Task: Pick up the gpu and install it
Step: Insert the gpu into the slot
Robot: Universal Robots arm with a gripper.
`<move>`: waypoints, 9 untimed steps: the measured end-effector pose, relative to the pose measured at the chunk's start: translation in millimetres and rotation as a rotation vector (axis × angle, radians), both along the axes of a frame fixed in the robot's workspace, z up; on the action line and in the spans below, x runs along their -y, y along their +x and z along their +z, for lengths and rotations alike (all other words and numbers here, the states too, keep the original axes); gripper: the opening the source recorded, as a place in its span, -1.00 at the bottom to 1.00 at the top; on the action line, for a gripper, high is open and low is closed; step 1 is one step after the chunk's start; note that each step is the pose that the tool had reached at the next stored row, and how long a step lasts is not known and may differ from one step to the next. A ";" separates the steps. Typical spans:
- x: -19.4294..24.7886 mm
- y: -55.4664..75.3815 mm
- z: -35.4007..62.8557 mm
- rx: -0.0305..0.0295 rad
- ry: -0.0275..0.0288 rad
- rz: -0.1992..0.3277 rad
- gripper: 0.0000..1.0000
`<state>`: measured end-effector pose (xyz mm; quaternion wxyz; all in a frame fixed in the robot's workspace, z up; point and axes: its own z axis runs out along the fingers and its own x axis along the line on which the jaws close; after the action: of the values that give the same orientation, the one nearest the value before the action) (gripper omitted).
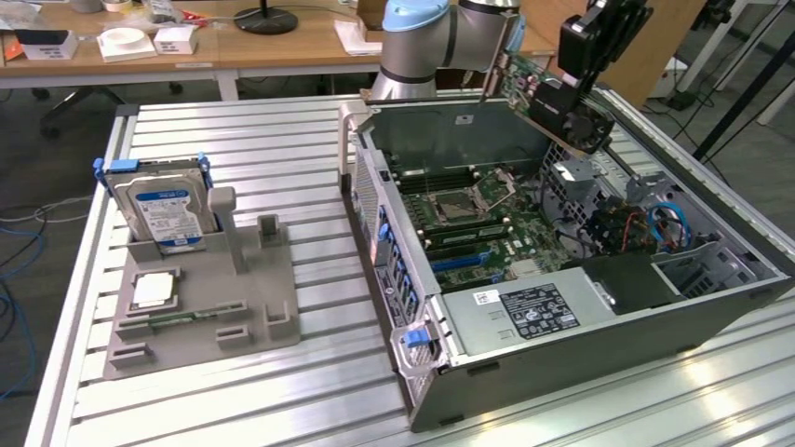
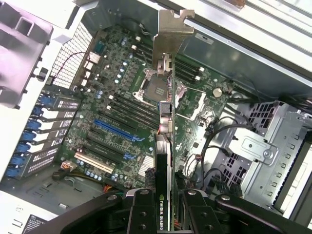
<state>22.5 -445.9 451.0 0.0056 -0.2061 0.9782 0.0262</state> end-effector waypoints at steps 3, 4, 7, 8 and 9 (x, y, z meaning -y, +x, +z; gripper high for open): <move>0.0 0.0 0.0 0.0000 0.0000 0.007 -0.48; 0.0 0.0 0.0 0.0000 0.0000 0.010 -0.48; 0.0 0.0 0.0 0.0000 -0.0001 0.018 -0.48; 0.0 0.0 0.0 0.0000 -0.0001 0.021 -0.48; 0.0 0.0 0.0 0.0000 -0.0001 0.024 -0.48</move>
<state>22.5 -445.9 451.0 0.0053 -0.2180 0.9756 0.0262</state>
